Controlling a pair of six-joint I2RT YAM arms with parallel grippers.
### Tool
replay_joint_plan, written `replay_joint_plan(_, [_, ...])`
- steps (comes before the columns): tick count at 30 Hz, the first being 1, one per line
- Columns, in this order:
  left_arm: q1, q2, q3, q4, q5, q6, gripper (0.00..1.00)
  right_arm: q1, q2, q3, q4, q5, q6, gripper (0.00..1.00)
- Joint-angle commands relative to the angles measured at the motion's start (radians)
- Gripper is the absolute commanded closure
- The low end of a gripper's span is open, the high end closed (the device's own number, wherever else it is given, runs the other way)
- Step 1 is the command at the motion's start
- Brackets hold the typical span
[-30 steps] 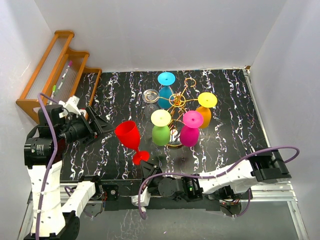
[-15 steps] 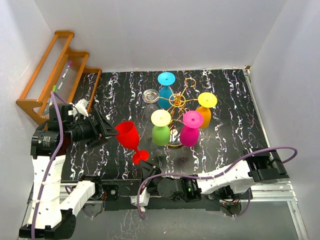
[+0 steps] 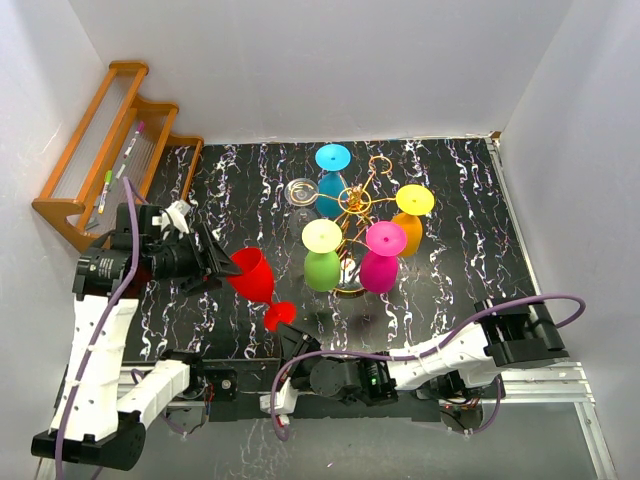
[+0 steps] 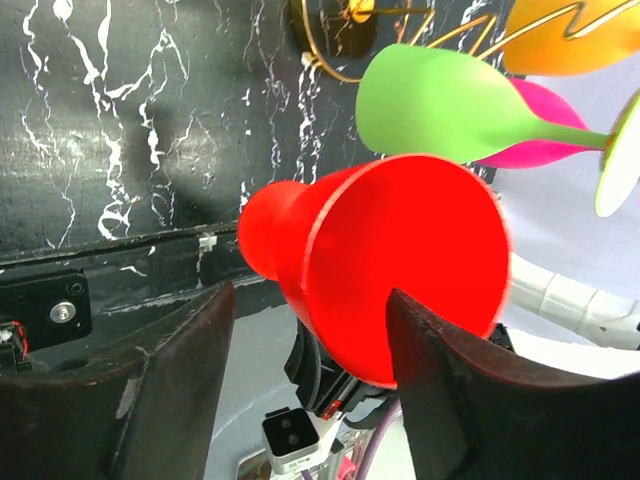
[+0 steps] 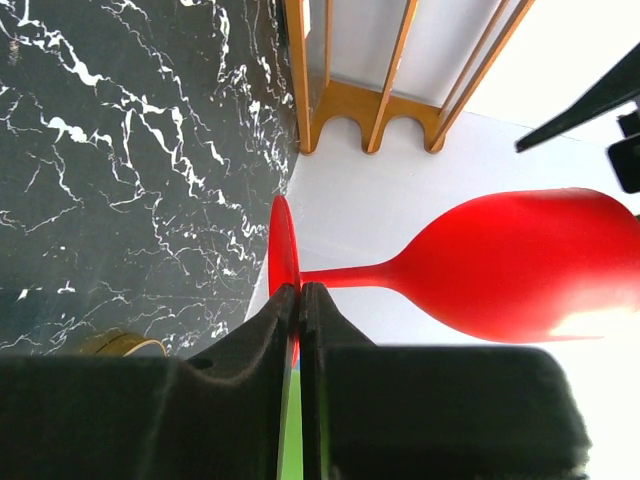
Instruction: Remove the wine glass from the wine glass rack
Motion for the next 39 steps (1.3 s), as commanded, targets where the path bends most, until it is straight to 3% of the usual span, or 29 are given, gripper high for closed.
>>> replay_joint_plan(1, [-0.034,0.007,-0.042,-0.033,-0.012,0.018,0.44,0.331,-0.005,0.011,0.106,0.027,-0.030,0.92])
replay_joint_plan(5, [-0.064,0.016,-0.070,-0.036,-0.027,0.024,0.60,0.332,-0.009,0.011,0.113,0.028,-0.033,0.92])
replay_joint_plan(10, [-0.095,0.050,-0.045,-0.046,-0.074,0.033,1.00,0.333,-0.010,0.008,0.115,0.034,-0.028,0.92])
replay_joint_plan(13, [-0.099,0.069,0.001,-0.057,-0.123,0.037,1.00,0.332,-0.004,0.009,0.115,0.048,-0.009,0.90])
replay_joint_plan(15, [-0.098,0.088,0.056,-0.070,-0.184,0.038,1.00,0.331,-0.002,0.012,0.118,0.060,0.011,0.75])
replay_joint_plan(17, [-0.098,0.104,0.107,-0.071,-0.238,0.034,1.00,0.331,-0.001,0.011,0.115,0.063,0.033,0.49])
replay_joint_plan(19, [-0.098,0.124,0.169,-0.061,-0.295,0.026,1.00,0.333,0.000,0.012,0.103,0.059,0.052,0.32])
replay_joint_plan(27, [-0.098,0.284,0.389,-0.016,-0.578,0.086,1.00,0.342,0.004,0.045,0.040,0.051,0.106,0.29])
replay_joint_plan(32, [-0.098,0.414,0.392,0.085,-0.773,0.155,1.00,0.341,0.017,0.078,0.037,0.054,0.107,0.29])
replay_joint_plan(36, [-0.088,0.562,0.384,0.189,-0.868,0.183,1.00,0.342,0.033,0.105,0.023,0.080,0.119,0.30])
replay_joint_plan(39, [-0.009,0.648,0.369,0.303,-0.830,0.217,1.00,0.341,0.035,0.112,0.012,0.096,0.132,0.30])
